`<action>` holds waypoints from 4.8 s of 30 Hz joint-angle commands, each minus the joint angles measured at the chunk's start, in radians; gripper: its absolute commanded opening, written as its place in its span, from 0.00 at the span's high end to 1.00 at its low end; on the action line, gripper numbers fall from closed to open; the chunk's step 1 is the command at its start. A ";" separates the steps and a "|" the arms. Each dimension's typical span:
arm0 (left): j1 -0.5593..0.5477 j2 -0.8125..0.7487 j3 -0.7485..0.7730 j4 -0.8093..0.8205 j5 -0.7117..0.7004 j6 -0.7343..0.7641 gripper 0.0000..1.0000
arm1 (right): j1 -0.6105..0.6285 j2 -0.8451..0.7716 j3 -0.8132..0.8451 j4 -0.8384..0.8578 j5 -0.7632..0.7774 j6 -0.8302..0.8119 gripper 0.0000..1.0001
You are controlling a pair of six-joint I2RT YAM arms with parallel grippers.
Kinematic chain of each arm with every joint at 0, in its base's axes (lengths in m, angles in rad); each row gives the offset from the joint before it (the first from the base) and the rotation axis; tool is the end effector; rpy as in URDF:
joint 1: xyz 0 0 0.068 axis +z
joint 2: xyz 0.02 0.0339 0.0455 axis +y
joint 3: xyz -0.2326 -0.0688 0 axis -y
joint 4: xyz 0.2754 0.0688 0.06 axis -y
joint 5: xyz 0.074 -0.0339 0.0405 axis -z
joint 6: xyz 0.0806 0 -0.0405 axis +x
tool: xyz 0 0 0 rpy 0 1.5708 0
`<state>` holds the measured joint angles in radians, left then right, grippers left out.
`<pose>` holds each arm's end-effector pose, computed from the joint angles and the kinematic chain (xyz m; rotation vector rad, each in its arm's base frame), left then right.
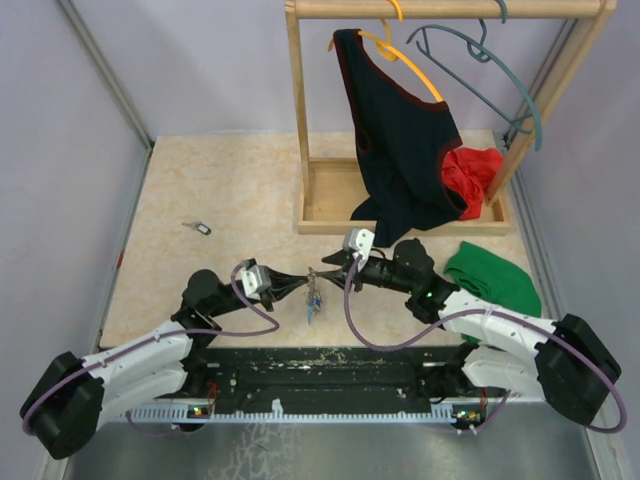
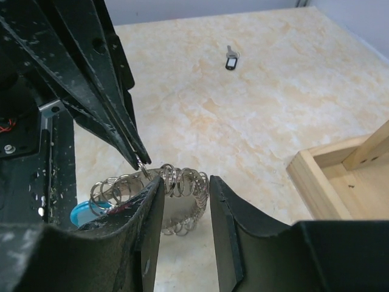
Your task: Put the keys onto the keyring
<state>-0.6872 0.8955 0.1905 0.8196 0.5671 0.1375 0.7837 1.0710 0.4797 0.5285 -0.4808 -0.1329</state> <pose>0.1768 -0.2011 0.1785 1.0207 1.1446 -0.8526 0.1974 0.2493 0.2048 -1.0763 1.3186 0.8832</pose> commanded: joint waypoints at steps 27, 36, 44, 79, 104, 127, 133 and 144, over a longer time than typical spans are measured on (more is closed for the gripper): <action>0.005 -0.025 0.107 -0.142 0.018 0.066 1.00 | -0.017 -0.086 0.131 -0.251 -0.075 -0.150 0.65; 0.005 -0.035 0.158 -0.244 0.007 0.092 1.00 | -0.017 -0.009 0.243 -0.350 -0.220 -0.312 0.65; 0.004 -0.028 0.171 -0.270 0.016 0.096 1.00 | -0.017 0.067 0.300 -0.402 -0.278 -0.390 0.67; 0.005 -0.038 0.174 -0.248 -0.138 0.015 0.78 | -0.016 0.104 0.275 -0.336 -0.196 -0.305 1.00; 0.407 0.216 0.368 -0.539 -0.782 -0.346 0.27 | -0.017 0.067 0.151 -0.091 -0.222 -0.127 1.00; 0.824 0.931 0.909 -0.893 -0.450 -0.032 0.55 | -0.016 0.069 0.140 -0.067 -0.250 -0.118 1.00; 0.827 0.964 0.933 -0.932 -0.500 0.000 0.58 | -0.017 0.069 0.142 -0.072 -0.255 -0.120 1.00; 0.828 0.994 0.954 -1.002 -0.514 0.016 0.74 | -0.017 0.069 0.143 -0.073 -0.262 -0.119 1.00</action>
<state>0.1333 1.8702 1.1305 -0.1127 0.0597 0.1345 0.7738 1.1587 0.6147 0.3599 -0.7124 -0.2596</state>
